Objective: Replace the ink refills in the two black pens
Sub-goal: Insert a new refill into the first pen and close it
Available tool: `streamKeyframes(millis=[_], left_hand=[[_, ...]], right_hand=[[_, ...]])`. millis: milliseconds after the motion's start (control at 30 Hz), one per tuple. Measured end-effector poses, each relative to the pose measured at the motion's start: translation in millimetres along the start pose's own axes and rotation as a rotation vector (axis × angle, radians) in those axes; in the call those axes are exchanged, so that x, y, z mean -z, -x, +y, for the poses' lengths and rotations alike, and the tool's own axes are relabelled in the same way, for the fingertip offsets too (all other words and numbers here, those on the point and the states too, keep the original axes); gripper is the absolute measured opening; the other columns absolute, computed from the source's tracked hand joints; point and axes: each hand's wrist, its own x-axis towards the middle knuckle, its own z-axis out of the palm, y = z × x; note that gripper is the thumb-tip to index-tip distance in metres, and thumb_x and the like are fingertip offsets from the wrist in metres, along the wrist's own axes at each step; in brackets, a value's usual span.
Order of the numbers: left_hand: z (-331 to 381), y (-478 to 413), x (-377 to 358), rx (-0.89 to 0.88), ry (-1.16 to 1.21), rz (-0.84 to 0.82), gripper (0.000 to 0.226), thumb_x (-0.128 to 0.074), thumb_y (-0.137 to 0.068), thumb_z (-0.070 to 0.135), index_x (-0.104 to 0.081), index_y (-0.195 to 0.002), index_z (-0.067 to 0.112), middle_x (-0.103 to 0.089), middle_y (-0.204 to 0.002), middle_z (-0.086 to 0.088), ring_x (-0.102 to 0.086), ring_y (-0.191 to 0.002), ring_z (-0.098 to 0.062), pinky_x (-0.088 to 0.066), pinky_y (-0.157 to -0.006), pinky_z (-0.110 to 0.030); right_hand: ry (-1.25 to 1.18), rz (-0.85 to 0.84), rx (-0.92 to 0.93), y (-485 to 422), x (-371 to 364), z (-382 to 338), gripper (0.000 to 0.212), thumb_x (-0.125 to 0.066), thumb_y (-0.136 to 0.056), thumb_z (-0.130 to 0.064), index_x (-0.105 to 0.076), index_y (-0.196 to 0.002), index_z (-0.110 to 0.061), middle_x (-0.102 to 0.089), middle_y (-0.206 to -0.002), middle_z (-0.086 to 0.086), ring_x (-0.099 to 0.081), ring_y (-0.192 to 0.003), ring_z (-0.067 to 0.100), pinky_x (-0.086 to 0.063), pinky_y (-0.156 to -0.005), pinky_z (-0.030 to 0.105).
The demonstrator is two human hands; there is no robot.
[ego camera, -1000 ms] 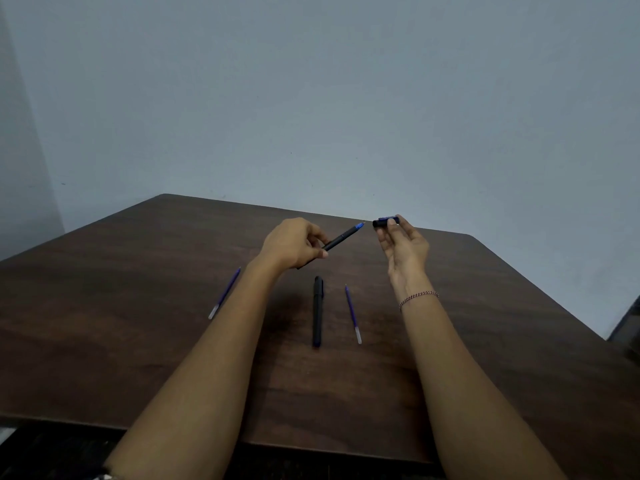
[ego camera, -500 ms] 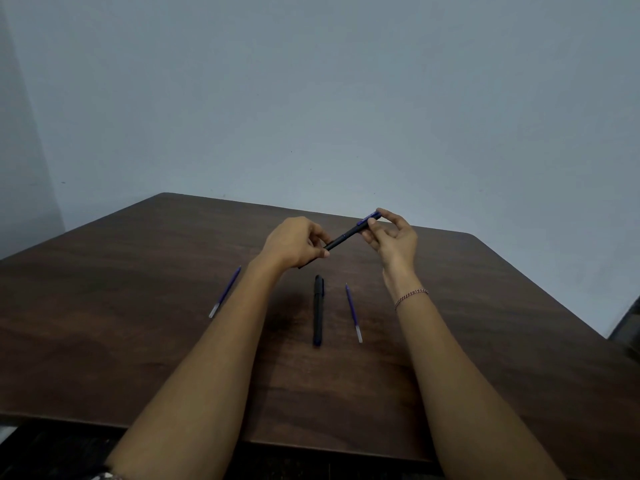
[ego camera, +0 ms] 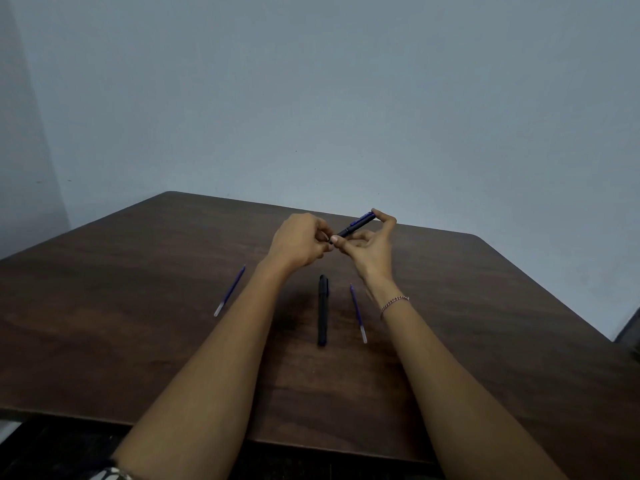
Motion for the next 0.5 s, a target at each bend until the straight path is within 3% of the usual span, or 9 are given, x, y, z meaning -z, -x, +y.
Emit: streamKeyframes(millis=[100,233,400,500], left_hand=[[4.4,2.9,-1.1,-0.032,-0.043,0.018,0.014,-0.07,-0.081,0.019,-0.069,-0.095,0.023,-0.069,-0.078,0.009,-0.065,-0.066,-0.003,-0.057,-0.071,-0.033],[6.8,6.6,-2.4,-0.048,-0.087,0.032,0.018,-0.067,-0.084,0.017,-0.068,-0.101,0.022,-0.072,-0.088,0.005,-0.062,-0.072,-0.007,-0.051,-0.069,-0.028],[15.2,7.9,-6.6,-0.062,-0.076,0.071,0.017,-0.067,-0.084,0.02,-0.068,-0.101,0.022,-0.072,-0.092,0.004,-0.066,-0.078,-0.013,-0.053,-0.072,-0.03],[22.8,7.7,-9.0,-0.019,0.039,0.076,0.012,-0.069,-0.082,0.021,-0.07,-0.093,0.022,-0.07,-0.082,0.006,-0.068,-0.071,-0.01,-0.056,-0.074,-0.033]], right_hand=[[-0.106,0.006,-0.04,-0.5,0.9,-0.9,0.076,-0.077,-0.073,-0.002,-0.025,-0.126,-0.018,-0.064,-0.082,0.01,-0.064,-0.071,0.015,-0.054,-0.073,0.021],[-0.227,-0.009,-0.083,-0.9,0.5,-1.5,0.068,-0.071,-0.076,0.007,-0.026,-0.118,-0.023,-0.06,-0.081,0.011,-0.061,-0.08,0.023,-0.054,-0.085,0.036],[-0.384,-0.029,-0.107,-1.9,9.7,0.6,0.068,-0.068,-0.078,0.01,-0.028,-0.122,-0.024,-0.058,-0.076,0.009,-0.061,-0.07,0.017,-0.055,-0.074,0.028],[-0.395,-0.036,-0.1,-4.8,16.4,1.1,0.065,-0.066,-0.081,0.006,-0.03,-0.125,-0.027,-0.056,-0.072,0.007,-0.06,-0.068,0.015,-0.054,-0.072,0.026]])
